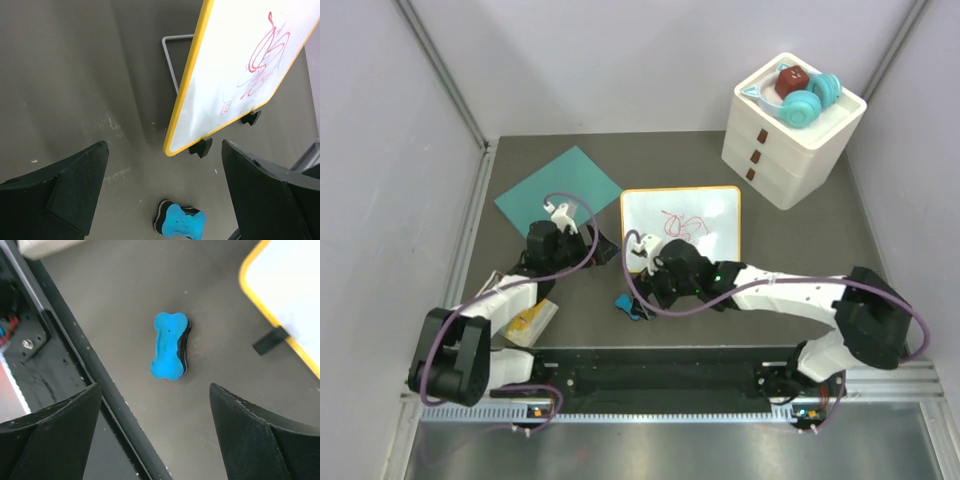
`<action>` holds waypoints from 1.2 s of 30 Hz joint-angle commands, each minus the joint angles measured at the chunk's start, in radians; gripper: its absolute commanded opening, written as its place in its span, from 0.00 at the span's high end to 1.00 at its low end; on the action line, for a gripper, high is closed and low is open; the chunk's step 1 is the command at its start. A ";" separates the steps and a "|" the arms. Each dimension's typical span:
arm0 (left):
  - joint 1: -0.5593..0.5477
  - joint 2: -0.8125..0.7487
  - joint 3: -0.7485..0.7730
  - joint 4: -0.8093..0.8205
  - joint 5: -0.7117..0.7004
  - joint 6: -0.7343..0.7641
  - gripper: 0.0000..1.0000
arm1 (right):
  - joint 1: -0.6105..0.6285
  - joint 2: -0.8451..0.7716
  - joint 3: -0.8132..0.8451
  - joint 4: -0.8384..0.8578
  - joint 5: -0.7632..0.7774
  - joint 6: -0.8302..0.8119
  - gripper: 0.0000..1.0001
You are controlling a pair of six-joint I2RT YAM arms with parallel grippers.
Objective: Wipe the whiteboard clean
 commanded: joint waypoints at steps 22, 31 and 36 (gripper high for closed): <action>0.144 -0.044 0.105 -0.218 0.013 0.093 0.01 | 0.060 0.430 0.329 -0.112 0.042 -0.119 0.47; 0.145 -0.026 0.125 -0.209 0.033 0.071 0.01 | 0.073 0.487 0.386 -0.193 0.079 -0.108 0.53; 0.149 -0.032 0.133 -0.211 0.029 0.071 0.01 | 0.107 0.516 0.443 -0.309 0.193 -0.082 0.60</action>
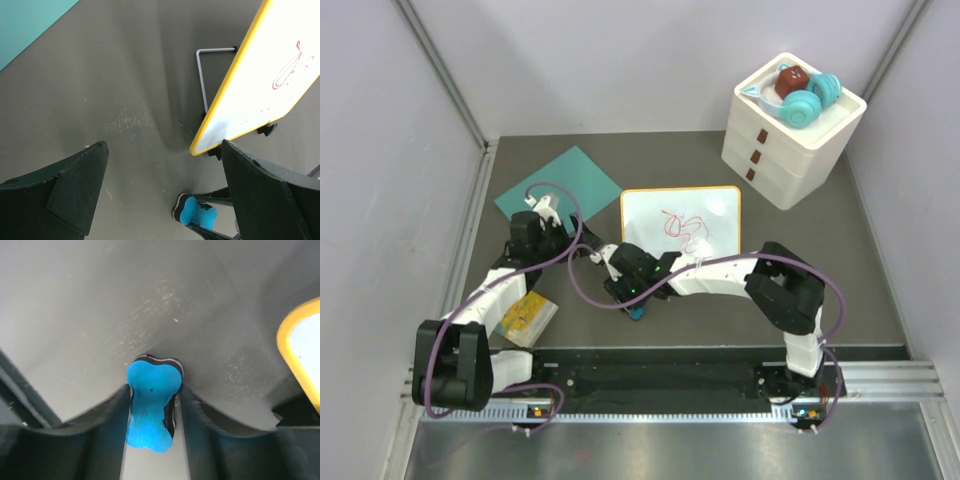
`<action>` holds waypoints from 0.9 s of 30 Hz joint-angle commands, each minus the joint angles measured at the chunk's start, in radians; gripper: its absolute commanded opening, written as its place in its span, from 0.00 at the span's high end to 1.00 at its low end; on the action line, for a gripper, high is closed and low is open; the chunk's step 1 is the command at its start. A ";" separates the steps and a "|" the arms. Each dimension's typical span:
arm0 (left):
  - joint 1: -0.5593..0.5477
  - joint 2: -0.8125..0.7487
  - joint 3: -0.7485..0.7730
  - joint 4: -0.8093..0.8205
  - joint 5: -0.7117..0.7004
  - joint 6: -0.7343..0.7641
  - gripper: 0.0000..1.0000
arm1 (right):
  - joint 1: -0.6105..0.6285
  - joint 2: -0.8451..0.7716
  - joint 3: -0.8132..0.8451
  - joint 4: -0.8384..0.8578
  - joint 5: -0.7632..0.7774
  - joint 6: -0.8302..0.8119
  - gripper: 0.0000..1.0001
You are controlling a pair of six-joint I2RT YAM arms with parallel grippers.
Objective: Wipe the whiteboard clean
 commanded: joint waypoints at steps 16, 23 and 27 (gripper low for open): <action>0.008 0.149 -0.062 0.415 0.248 -0.110 0.06 | 0.057 -0.389 -0.061 -0.160 0.397 0.150 1.00; 0.008 0.244 -0.062 0.577 0.306 -0.113 0.14 | -0.076 -0.624 -0.179 -0.068 0.388 0.180 1.00; 0.007 0.343 -0.078 0.799 0.400 -0.162 0.32 | -0.216 -0.703 -0.251 -0.025 0.305 0.194 1.00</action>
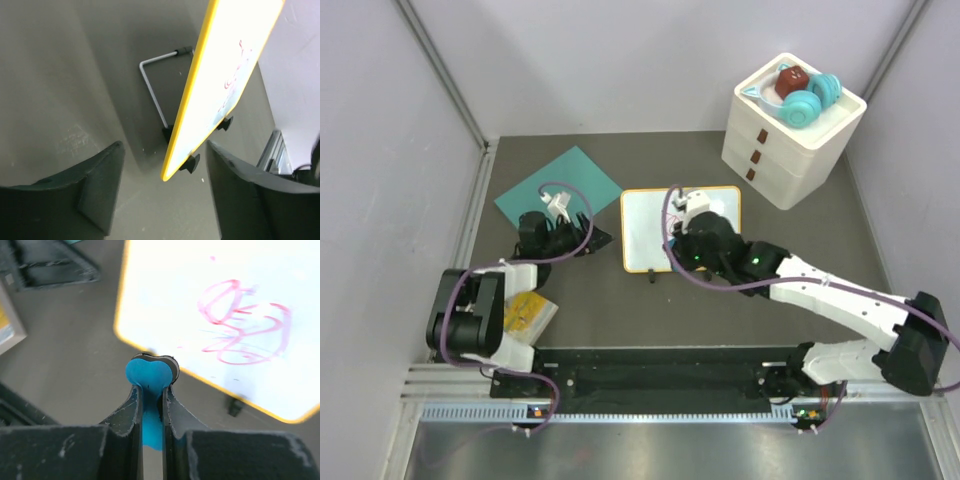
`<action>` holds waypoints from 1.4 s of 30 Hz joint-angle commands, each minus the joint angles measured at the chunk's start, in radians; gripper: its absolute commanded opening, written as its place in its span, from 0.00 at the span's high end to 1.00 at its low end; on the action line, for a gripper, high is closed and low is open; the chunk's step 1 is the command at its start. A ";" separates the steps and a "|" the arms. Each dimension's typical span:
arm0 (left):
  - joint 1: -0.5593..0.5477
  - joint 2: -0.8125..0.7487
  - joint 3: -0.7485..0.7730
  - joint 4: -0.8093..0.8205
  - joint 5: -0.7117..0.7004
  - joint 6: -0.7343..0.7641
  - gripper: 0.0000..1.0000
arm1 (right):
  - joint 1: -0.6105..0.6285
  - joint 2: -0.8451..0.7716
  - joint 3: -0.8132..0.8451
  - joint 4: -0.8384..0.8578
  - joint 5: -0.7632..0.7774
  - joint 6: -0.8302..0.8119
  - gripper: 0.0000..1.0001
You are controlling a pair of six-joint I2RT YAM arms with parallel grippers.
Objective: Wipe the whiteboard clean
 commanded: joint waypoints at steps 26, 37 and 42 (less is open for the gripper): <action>-0.099 0.398 -0.056 0.826 0.158 -0.324 0.48 | -0.281 -0.005 -0.229 0.326 -0.123 0.112 1.00; -0.104 0.488 -0.032 0.938 0.177 -0.396 0.53 | -0.325 0.021 -0.246 0.355 -0.137 0.120 1.00; -0.110 0.549 -0.004 1.020 0.212 -0.451 0.58 | -0.325 0.025 -0.260 0.364 -0.140 0.128 1.00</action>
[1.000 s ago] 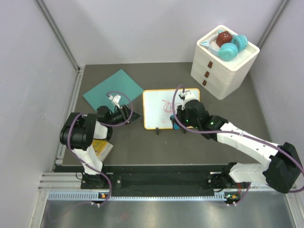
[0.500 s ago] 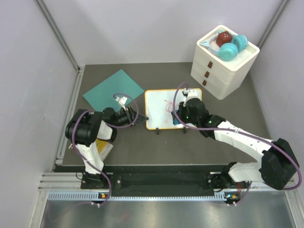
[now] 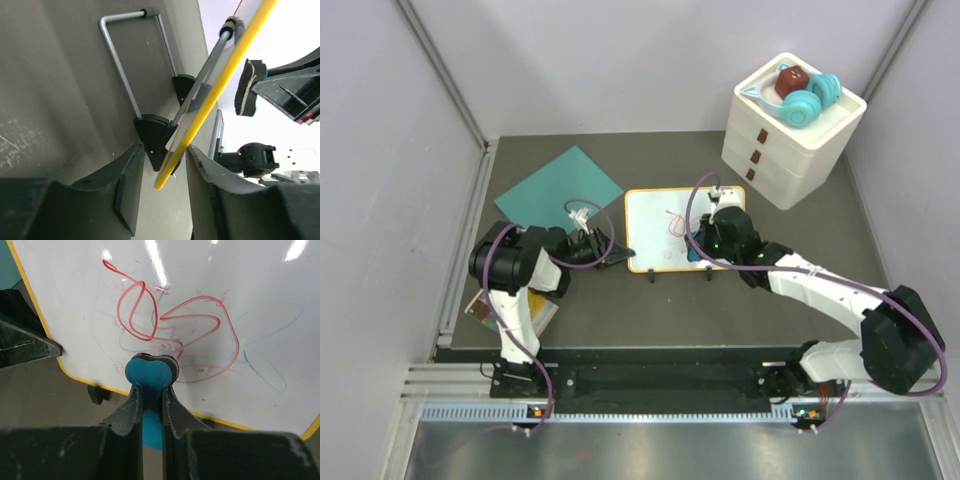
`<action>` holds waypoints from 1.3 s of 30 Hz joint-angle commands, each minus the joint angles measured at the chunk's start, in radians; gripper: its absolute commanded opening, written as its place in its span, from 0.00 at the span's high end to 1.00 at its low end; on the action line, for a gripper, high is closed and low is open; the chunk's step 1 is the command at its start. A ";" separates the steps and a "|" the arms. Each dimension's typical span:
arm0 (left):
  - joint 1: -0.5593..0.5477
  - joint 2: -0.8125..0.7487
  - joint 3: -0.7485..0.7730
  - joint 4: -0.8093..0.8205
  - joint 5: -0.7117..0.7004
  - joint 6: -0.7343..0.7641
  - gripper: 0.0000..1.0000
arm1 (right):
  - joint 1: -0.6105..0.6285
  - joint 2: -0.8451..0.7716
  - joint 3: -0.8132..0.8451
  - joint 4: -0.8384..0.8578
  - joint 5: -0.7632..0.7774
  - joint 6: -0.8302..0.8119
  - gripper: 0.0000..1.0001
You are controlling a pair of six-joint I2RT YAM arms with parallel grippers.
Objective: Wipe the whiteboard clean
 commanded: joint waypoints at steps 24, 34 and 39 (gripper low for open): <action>-0.031 -0.038 -0.006 0.289 0.074 0.028 0.92 | -0.009 0.038 -0.023 0.020 0.182 0.026 1.00; -0.060 -0.070 0.025 0.006 0.059 0.229 1.00 | -0.009 0.049 -0.050 0.087 0.202 0.110 1.00; -0.063 -0.081 0.005 -0.112 0.036 0.348 1.00 | -0.009 0.057 -0.075 0.124 0.215 0.135 1.00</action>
